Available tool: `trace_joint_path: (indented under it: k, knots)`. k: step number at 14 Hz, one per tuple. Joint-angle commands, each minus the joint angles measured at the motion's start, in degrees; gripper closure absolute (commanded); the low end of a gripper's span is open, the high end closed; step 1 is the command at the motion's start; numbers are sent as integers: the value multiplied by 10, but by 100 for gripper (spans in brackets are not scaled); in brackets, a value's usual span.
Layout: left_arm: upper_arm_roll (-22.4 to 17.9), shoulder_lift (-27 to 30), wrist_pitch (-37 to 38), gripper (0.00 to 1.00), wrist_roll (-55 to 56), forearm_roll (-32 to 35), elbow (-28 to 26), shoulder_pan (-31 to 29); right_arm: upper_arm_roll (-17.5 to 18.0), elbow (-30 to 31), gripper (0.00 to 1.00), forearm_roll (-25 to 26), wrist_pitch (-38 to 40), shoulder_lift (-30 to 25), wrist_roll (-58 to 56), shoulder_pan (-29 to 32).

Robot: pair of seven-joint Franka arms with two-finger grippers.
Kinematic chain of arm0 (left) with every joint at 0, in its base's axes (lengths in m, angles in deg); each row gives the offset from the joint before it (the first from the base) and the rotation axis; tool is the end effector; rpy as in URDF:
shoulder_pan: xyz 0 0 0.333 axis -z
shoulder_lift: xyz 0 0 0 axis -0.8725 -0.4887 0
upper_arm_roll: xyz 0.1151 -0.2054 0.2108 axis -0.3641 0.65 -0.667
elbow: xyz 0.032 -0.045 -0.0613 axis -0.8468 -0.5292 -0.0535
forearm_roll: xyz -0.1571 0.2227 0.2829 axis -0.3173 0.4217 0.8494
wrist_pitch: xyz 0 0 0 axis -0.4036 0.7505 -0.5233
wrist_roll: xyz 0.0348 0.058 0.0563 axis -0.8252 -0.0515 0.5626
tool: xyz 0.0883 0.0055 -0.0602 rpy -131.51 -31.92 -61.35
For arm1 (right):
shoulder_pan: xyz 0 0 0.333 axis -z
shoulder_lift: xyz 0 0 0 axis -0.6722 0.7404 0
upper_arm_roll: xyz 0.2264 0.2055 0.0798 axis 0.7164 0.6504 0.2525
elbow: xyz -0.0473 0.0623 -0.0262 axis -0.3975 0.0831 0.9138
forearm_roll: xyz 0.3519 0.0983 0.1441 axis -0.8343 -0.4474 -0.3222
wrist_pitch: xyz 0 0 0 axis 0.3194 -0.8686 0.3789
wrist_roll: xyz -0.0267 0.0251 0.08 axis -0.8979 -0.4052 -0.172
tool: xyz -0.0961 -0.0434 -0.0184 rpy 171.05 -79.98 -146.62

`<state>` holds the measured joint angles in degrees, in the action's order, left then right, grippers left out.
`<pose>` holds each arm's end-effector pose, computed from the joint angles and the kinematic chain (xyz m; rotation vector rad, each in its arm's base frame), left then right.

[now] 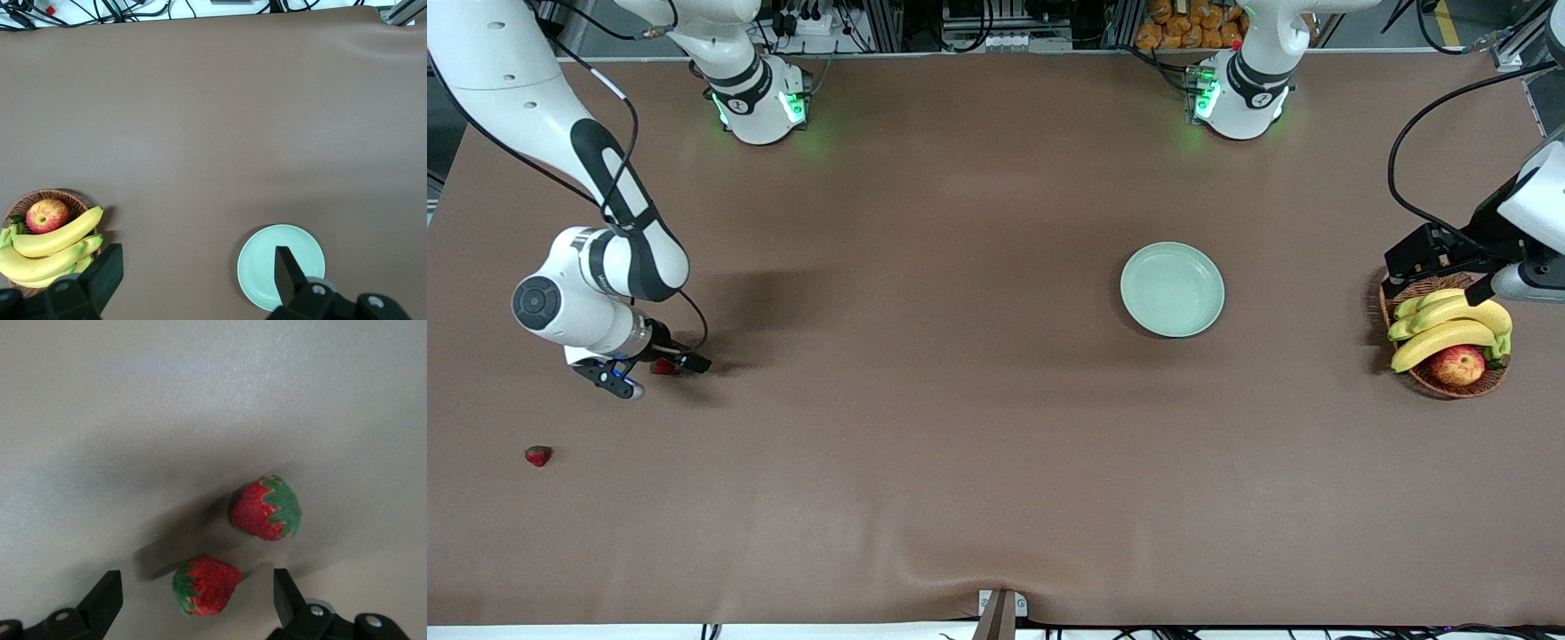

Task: Collect all strawberries into plate
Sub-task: 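Grasp one strawberry with the right gripper and lift it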

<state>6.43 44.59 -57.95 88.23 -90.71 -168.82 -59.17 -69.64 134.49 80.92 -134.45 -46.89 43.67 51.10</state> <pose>0.5923 -0.0429 0.6174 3.0827 -0.1311 0.2544 0.5658 -0.0764 0.1712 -3.0398 0.7525 0.1326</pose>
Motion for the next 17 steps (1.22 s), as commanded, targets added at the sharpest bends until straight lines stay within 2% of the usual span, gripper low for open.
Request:
trace_joint_path:
  k: [1,5,6,7,8,9,12,16,17]
  knots:
    - [0,0,15,0,1,-3,2,-3,1,9,0,5,-8,-6,12,-3]
    - [0,0,16,0,1,-3,2,-2,1,9,0,5,-8,-6,12,-2]
    - [0,0,16,0,1,-3,2,-1,1,8,19,5,-8,-6,12,-1]
    - [0,0,16,0,1,-4,2,-1,1,9,55,4,-8,-6,13,0]
    - [0,0,16,0,1,-3,2,-2,1,8,79,4,-8,-6,18,1]
    - [0,-1,16,0,1,-3,2,-2,1,9,92,4,-8,-6,26,0]
    - [0,0,16,0,1,-4,3,-1,1,8,98,4,-6,-9,29,-2]
    - [0,-1,16,0,0,-4,2,-3,4,1,99,4,11,-38,29,-20]
    - [-2,-2,16,0,0,-4,2,-3,4,-11,99,4,38,-46,31,-31]
